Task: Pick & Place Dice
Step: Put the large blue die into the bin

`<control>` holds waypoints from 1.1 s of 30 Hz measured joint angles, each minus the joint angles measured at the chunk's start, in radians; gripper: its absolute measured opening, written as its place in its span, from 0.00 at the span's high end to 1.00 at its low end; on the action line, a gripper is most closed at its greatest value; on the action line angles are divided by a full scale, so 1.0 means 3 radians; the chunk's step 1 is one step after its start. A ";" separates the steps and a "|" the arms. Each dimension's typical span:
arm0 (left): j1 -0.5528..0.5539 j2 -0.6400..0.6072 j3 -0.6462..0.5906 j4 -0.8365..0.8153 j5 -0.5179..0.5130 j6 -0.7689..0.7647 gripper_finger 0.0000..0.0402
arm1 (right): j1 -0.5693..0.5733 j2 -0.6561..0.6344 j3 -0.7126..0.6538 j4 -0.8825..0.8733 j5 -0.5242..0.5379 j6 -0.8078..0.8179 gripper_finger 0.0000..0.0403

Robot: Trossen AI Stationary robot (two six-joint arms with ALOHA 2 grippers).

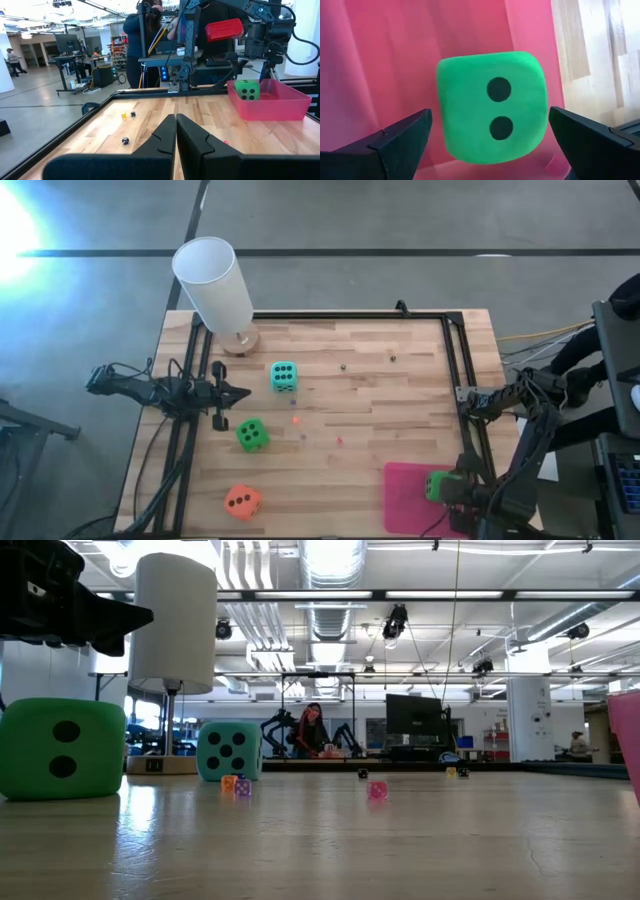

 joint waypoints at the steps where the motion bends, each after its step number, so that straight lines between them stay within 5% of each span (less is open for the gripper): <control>1: 0.0001 0.0000 0.0001 0.0000 0.0000 0.0000 0.95 | 0.0000 0.0000 0.0021 0.0000 0.0019 -0.0027 0.01; 9: 0.0001 0.0000 0.0001 0.0000 0.0000 0.0000 0.95 | -0.0003 -0.0001 0.0214 -0.0260 0.0330 -0.0139 0.01; 19: 0.0001 -0.0001 0.0001 0.0000 0.0000 0.0000 0.95 | -0.0098 -0.0009 0.0304 -0.0462 0.1211 -0.0160 0.01; 33: 0.0001 -0.0001 0.0001 0.0000 0.0000 0.0000 0.95 | -0.0835 -0.0221 0.0293 -0.0523 0.1743 -0.0623 0.01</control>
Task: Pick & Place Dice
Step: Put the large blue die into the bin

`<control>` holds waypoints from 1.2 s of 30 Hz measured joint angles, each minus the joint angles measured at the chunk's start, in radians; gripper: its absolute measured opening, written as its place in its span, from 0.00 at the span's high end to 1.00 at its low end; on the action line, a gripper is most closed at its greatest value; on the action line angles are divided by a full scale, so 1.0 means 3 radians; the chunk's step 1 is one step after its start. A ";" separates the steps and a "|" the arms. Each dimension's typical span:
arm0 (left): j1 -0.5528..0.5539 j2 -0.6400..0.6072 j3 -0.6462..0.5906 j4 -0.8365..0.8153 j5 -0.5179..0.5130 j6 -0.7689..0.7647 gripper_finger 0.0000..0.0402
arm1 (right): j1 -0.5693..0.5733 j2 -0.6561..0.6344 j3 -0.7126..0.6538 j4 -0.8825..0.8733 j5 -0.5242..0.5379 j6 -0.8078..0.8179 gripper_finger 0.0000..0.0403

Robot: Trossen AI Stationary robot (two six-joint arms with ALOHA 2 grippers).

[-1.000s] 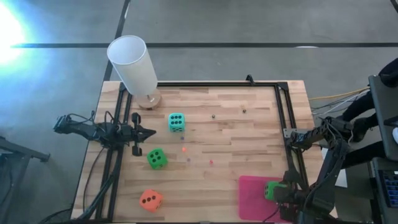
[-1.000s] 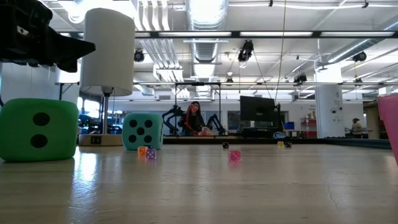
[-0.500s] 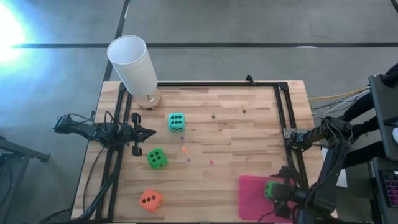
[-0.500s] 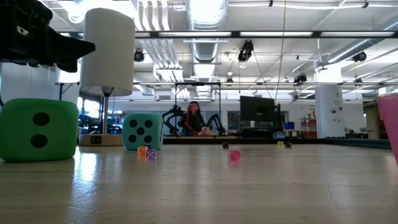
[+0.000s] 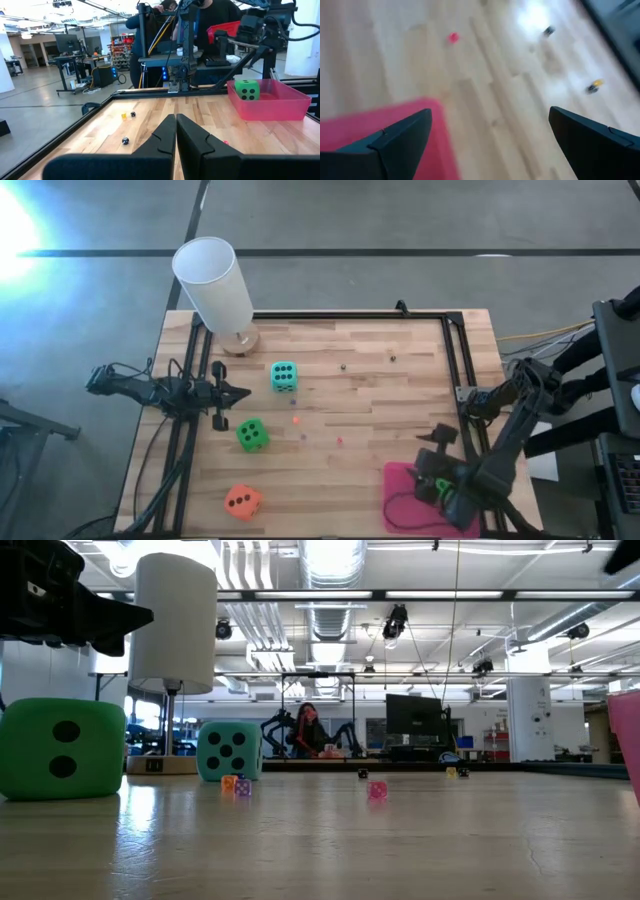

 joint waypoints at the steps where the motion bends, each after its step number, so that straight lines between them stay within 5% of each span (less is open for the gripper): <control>1: 0.0001 0.0000 0.0000 0.0000 0.0000 0.0000 0.95 | -0.0061 -0.0025 -0.0002 0.0002 0.0077 -0.0058 0.01; 16: 0.0001 0.0000 0.0000 0.0000 0.0000 0.0000 0.95 | -0.1031 -0.0115 -0.0089 0.0236 0.0269 -0.0707 0.01; 27: 0.0001 0.0000 0.0000 0.0000 0.0000 0.0000 0.95 | -0.1683 -0.0115 -0.0364 0.1431 0.0007 -0.1902 0.01; 36: 0.0001 0.0000 -0.0001 0.0000 -0.0003 0.0168 0.95 | -0.1873 -0.0115 -0.0588 0.2014 -0.0031 -0.2350 0.01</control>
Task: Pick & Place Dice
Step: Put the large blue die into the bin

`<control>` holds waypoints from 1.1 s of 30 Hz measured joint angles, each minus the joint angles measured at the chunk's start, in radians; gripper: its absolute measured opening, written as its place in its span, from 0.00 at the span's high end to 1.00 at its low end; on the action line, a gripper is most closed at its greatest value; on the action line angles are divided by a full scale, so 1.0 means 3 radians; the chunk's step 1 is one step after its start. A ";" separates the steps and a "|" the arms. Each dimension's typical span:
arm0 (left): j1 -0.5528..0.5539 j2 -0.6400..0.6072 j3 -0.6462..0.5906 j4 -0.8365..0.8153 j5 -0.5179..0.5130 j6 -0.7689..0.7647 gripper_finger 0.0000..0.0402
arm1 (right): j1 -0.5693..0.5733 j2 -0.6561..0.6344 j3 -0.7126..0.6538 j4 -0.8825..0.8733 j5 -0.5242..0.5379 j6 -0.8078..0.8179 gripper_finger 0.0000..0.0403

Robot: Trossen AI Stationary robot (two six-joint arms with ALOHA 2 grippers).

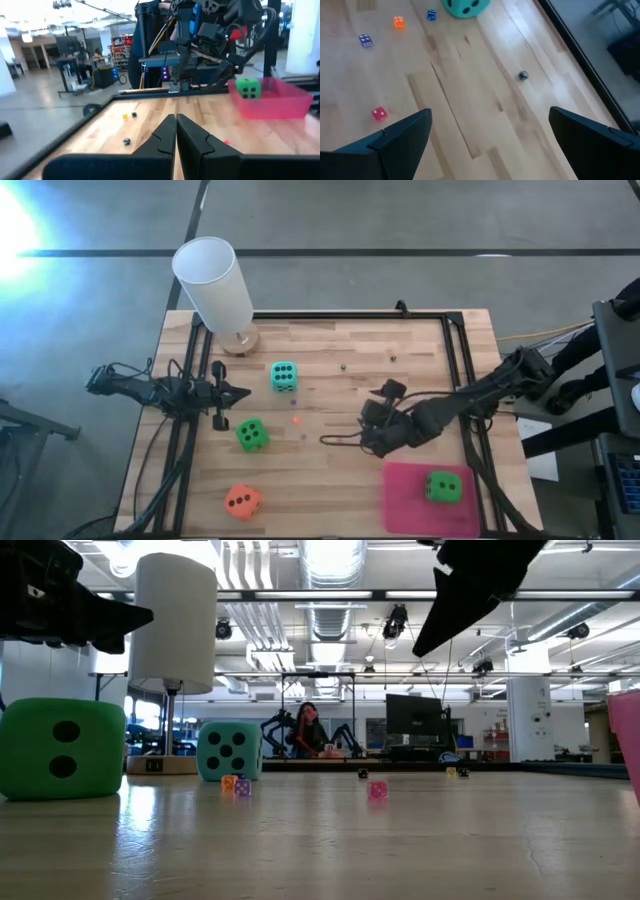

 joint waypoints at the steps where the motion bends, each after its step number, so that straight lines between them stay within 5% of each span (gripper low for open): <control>1: -0.0001 0.0000 0.0000 0.0000 0.0000 0.0130 0.95 | -0.0015 0.0000 -0.0035 0.0104 -0.0024 -0.0076 0.01; 6: 0.0000 0.0000 0.0001 0.0000 -0.0001 0.0699 0.95 | -0.0109 0.0000 -0.0203 0.0763 -0.0314 -0.0507 0.01; 14: -0.0001 0.0000 0.0001 0.0006 0.0012 0.0503 0.95 | -0.0141 -0.0030 -0.0387 0.1488 -0.0783 -0.0981 0.01; 25: -0.0005 0.0108 0.0178 -0.0120 0.0026 0.0251 0.95 | -0.0145 -0.0043 -0.0456 0.1525 -0.0788 -0.0968 0.01; 33: -0.0005 0.0788 0.0605 -0.0259 0.0026 0.0092 0.95 | -0.0147 -0.0044 -0.0456 0.1572 -0.0746 -0.0969 0.01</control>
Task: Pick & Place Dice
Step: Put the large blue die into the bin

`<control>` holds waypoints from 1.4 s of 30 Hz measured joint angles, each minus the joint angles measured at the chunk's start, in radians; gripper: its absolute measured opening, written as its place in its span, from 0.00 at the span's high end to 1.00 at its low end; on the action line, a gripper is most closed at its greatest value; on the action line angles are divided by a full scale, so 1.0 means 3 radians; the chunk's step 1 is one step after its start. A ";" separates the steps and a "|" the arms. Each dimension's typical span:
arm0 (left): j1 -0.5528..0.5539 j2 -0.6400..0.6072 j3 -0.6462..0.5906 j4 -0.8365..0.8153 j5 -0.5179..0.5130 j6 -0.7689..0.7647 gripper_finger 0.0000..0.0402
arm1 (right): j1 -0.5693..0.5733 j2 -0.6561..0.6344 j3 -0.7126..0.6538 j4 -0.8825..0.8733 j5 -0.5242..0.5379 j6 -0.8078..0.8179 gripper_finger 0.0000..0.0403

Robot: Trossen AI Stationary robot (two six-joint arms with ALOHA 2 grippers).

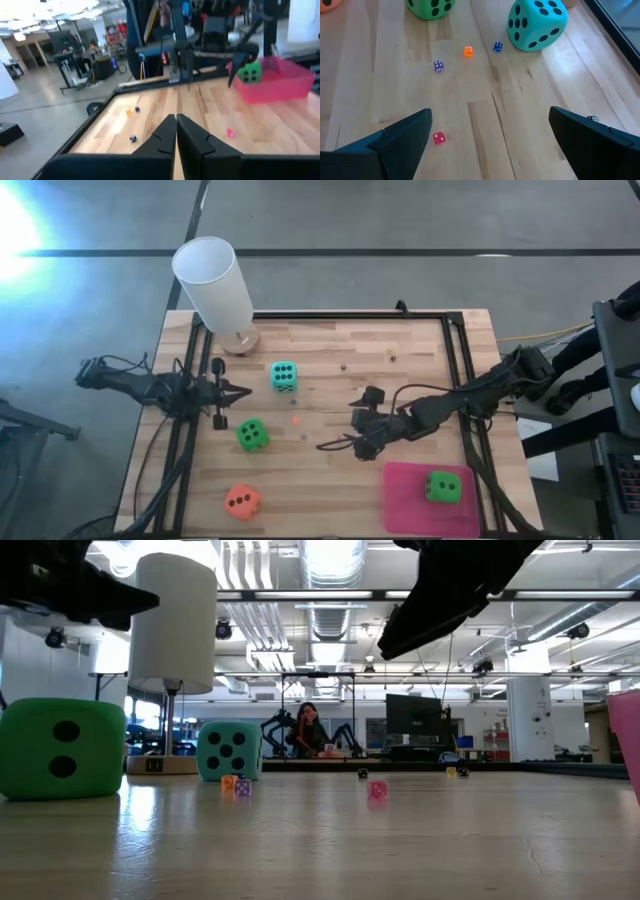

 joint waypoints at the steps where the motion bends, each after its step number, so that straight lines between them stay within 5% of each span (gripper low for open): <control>1: 0.0000 0.0117 0.0059 -0.0028 0.0000 -0.0024 0.95 | 0.0000 0.0000 0.0000 0.0012 0.0000 0.0000 0.01; 17: 0.0051 0.1917 0.1401 -0.1601 -0.0705 -0.1274 0.95 | 0.0001 0.0001 0.0000 0.0051 -0.0004 -0.0038 0.01; 33: 0.1146 0.2877 0.1589 -0.1968 -0.0260 -0.1664 0.95 | 0.0003 0.0001 0.0000 0.0093 -0.0006 -0.0038 0.01; 42: 0.1377 0.3316 0.1586 -0.1936 -0.0255 -0.1664 0.95 | 0.0003 0.0001 0.0000 0.0095 -0.0009 -0.0038 0.01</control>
